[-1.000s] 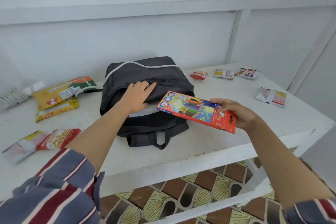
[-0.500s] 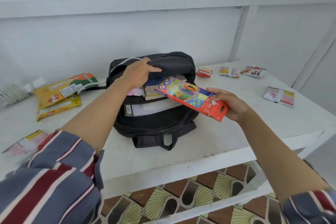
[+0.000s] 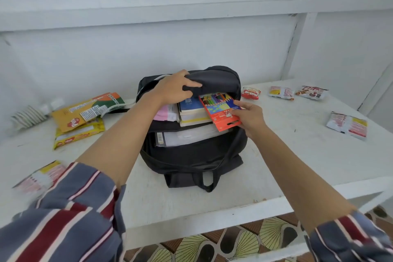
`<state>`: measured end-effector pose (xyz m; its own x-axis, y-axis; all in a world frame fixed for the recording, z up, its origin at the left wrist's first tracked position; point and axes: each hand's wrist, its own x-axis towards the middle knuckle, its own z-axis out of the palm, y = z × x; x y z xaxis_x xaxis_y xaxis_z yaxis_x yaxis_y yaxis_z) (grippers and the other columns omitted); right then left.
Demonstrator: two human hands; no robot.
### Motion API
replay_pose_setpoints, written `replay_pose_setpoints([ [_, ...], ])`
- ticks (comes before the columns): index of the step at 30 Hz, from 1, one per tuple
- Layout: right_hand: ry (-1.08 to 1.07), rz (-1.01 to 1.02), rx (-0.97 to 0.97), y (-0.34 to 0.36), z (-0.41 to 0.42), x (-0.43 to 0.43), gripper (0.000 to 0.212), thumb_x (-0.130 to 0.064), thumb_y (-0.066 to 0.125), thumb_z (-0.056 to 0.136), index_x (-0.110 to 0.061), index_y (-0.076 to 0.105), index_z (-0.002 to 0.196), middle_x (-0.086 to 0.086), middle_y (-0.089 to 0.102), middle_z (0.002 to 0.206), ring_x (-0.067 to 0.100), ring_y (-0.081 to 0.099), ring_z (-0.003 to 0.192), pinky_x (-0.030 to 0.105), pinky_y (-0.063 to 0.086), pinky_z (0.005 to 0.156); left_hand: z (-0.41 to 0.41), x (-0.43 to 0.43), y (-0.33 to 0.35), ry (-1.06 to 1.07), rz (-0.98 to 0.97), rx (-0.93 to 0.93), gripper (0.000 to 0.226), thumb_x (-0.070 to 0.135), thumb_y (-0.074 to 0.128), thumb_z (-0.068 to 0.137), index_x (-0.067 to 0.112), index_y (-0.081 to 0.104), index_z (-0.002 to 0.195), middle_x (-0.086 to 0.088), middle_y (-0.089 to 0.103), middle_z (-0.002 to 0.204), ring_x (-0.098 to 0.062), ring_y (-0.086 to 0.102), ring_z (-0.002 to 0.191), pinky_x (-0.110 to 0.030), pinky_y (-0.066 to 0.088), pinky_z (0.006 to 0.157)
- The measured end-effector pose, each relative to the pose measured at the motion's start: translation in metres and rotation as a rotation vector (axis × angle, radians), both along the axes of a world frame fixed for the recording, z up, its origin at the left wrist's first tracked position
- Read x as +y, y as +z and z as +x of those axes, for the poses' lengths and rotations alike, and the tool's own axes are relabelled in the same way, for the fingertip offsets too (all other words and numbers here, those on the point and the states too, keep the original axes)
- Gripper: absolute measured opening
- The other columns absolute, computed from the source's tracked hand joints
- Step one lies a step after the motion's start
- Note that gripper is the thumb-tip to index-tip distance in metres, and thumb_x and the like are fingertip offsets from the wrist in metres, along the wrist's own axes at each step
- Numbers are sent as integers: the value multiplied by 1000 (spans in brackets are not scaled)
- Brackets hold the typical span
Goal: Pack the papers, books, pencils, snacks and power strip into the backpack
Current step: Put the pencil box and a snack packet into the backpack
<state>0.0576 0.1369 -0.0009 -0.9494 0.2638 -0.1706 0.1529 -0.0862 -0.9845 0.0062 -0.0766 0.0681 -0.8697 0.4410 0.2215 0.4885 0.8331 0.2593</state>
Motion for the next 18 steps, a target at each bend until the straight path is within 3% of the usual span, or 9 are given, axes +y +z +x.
replay_pose_setpoints([
  [3,47,358,8,4,-14,1,41,-14,67,85,-12,58,125,10,57,128,24,61,106,33,53,88,-2,-2,0,-7,42,-24,40,19,61,85,30,60,123,-1,48,126,-20,49,110,-32,40,89],
  [6,131,947,118,18,-13,7,49,-33,70,80,-18,58,125,6,53,130,21,53,114,32,45,89,-6,-3,-1,-12,72,-40,43,26,71,78,31,62,121,1,50,122,-20,50,110,-37,42,91],
  [8,255,1139,217,27,-11,9,50,-34,75,75,-25,61,122,5,47,130,21,46,118,32,42,92,-7,-3,-2,-9,87,-41,45,28,74,75,32,63,119,2,51,121,-19,50,110,-39,42,93],
  [12,680,1175,228,24,-13,9,49,-20,77,74,-26,62,121,4,40,138,22,38,126,30,34,100,-5,-3,-4,-18,146,-64,50,34,77,67,33,65,115,4,53,120,-18,51,109,-42,42,95],
  [18,621,1088,304,8,-19,9,44,-16,72,79,-26,62,120,0,38,145,19,36,131,31,35,101,-7,-3,-6,-23,186,-74,48,30,80,67,32,67,113,2,55,121,-17,50,112,-41,41,98],
])
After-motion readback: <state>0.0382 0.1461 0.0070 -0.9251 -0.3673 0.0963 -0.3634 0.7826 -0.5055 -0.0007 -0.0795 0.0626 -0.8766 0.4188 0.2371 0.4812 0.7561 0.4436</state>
